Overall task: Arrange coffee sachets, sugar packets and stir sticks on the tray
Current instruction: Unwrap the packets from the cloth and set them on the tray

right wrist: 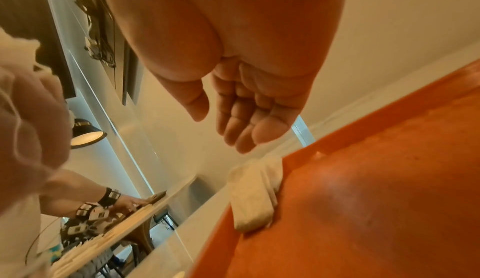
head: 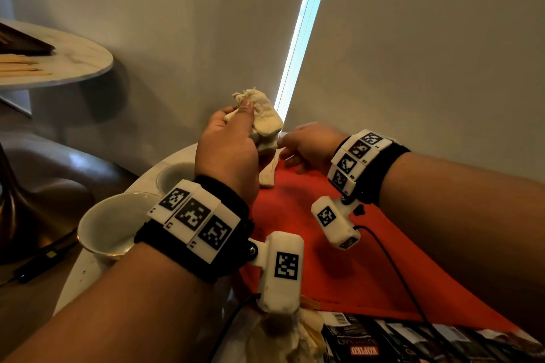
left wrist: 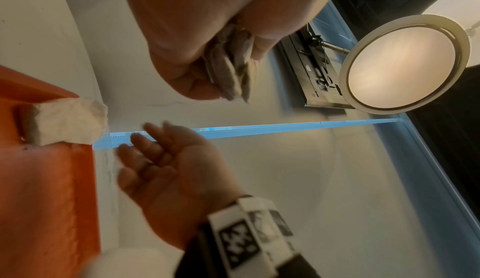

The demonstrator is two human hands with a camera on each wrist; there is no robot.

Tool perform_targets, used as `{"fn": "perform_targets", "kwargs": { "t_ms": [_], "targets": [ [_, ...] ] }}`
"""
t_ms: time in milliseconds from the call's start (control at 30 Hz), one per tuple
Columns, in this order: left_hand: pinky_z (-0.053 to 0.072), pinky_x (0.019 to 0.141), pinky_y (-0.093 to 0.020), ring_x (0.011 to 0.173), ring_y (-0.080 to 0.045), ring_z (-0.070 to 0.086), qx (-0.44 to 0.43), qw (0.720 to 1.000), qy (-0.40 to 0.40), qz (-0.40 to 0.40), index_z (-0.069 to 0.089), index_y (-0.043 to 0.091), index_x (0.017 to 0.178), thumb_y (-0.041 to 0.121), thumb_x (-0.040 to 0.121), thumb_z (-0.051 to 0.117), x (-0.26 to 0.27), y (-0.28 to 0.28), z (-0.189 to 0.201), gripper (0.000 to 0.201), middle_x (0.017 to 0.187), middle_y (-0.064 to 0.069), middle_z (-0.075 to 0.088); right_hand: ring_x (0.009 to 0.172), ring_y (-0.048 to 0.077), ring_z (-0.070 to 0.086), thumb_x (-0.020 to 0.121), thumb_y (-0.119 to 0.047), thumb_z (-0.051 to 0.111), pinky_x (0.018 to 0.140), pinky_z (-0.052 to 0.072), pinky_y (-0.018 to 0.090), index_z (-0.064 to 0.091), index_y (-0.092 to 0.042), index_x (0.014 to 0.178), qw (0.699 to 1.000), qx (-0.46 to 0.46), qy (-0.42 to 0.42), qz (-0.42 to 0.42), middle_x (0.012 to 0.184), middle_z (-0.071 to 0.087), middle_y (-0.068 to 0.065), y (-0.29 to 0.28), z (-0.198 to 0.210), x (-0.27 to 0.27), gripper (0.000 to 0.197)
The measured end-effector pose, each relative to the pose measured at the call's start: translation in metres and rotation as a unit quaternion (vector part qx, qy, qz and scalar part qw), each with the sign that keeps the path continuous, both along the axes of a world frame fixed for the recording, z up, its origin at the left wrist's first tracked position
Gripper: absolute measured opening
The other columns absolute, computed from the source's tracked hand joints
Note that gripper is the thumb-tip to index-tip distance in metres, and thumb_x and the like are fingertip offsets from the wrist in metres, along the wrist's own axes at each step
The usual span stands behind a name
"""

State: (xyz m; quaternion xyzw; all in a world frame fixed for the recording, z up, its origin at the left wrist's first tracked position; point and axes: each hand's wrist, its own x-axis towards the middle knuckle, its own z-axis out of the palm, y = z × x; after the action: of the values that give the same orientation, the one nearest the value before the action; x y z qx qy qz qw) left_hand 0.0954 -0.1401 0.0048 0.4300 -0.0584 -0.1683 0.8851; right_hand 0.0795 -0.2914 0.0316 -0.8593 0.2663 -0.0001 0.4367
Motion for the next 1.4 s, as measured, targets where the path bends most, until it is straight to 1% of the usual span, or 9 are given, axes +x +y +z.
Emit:
{"fn": "perform_targets", "kwargs": {
  "t_ms": [67,167,300,500,667,900,1033,1167,1400],
  "targets": [
    [0.059,0.067,-0.033,0.083,-0.018,0.074,-0.009,0.999,-0.002,-0.039,0.065,0.021,0.117,0.034,0.099,0.061,-0.003,-0.001,-0.001,0.023,0.104,-0.008,0.075,0.072,0.018,0.061,0.104,-0.022,0.052,0.064,0.047,0.031,0.064,-0.007,0.098,0.998,0.01,-0.066,-0.009,0.086,0.064,0.007,-0.004,0.012,-0.012,0.02],
    [0.055,0.058,-0.029,0.075,-0.017,0.07,-0.003,0.997,-0.01,-0.081,0.067,0.017,0.114,0.032,0.1,0.061,-0.008,-0.001,-0.001,0.022,0.099,-0.01,0.075,0.067,0.016,0.058,0.099,-0.033,0.061,0.058,0.044,0.029,0.067,-0.007,0.103,0.98,0.056,-0.189,-0.023,0.081,0.063,0.005,-0.006,0.027,-0.029,0.027],
    [0.05,0.055,-0.028,0.061,-0.013,0.061,0.027,0.995,-0.047,-0.089,0.066,0.015,0.115,0.034,0.1,0.059,-0.011,-0.005,-0.005,0.024,0.082,-0.005,0.07,0.064,0.015,0.056,0.095,-0.026,0.065,0.055,0.044,0.027,0.061,-0.003,0.118,0.958,0.139,-0.245,0.043,0.08,0.059,0.005,0.003,0.044,-0.046,0.033],
    [0.05,0.058,-0.03,0.067,-0.015,0.061,0.05,0.991,-0.065,-0.11,0.065,0.017,0.119,0.035,0.099,0.059,-0.011,-0.007,-0.009,0.027,0.091,-0.008,0.071,0.073,0.019,0.067,0.088,0.003,0.068,0.058,0.05,0.027,0.065,-0.008,0.114,0.969,0.077,-0.203,0.116,0.086,0.072,0.006,0.011,0.049,-0.06,0.028],
    [0.052,0.053,-0.028,0.064,-0.013,0.065,0.037,0.99,-0.055,-0.127,0.064,0.017,0.123,0.033,0.099,0.06,-0.012,-0.008,-0.01,0.029,0.102,-0.013,0.07,0.072,0.019,0.066,0.086,0.005,0.069,0.056,0.049,0.027,0.065,-0.009,0.104,0.974,0.05,-0.198,0.1,0.091,0.07,0.012,0.012,0.044,-0.062,0.023],
    [0.051,0.051,-0.03,0.053,-0.011,0.062,0.021,0.988,-0.054,-0.144,0.057,0.01,0.131,0.024,0.098,0.06,-0.011,-0.01,-0.011,0.036,0.094,-0.013,0.063,0.069,0.019,0.066,0.088,0.007,0.065,0.061,0.054,0.03,0.063,-0.006,0.099,0.975,0.065,-0.197,0.082,0.091,0.068,0.014,0.009,0.043,-0.067,0.017],
    [0.052,0.053,-0.033,0.06,-0.014,0.062,0.038,0.988,-0.052,-0.137,0.058,0.012,0.13,0.022,0.099,0.058,-0.011,-0.011,-0.012,0.032,0.093,-0.012,0.062,0.067,0.022,0.065,0.088,0.01,0.062,0.057,0.055,0.029,0.059,-0.007,0.089,0.973,0.07,-0.208,0.07,0.088,0.065,0.017,0.008,0.042,-0.065,0.017],
    [0.058,0.062,-0.037,0.09,-0.028,0.065,0.042,0.989,-0.041,-0.139,0.058,0.014,0.129,0.021,0.101,0.057,-0.013,-0.011,-0.01,0.029,0.117,-0.017,0.064,0.064,0.019,0.066,0.088,0.009,0.06,0.055,0.052,0.029,0.058,-0.008,0.087,0.974,0.069,-0.201,0.074,0.086,0.065,0.016,0.006,0.04,-0.064,0.017],
    [0.053,0.053,-0.031,0.07,-0.022,0.062,0.036,0.992,-0.042,-0.118,0.057,0.014,0.127,0.017,0.1,0.057,-0.012,-0.009,-0.01,0.027,0.109,-0.02,0.064,0.069,0.021,0.063,0.092,0.002,0.059,0.054,0.044,0.029,0.06,-0.008,0.091,0.977,0.058,-0.196,0.058,0.084,0.067,0.012,0.003,0.04,-0.062,0.01]
  ]
}}
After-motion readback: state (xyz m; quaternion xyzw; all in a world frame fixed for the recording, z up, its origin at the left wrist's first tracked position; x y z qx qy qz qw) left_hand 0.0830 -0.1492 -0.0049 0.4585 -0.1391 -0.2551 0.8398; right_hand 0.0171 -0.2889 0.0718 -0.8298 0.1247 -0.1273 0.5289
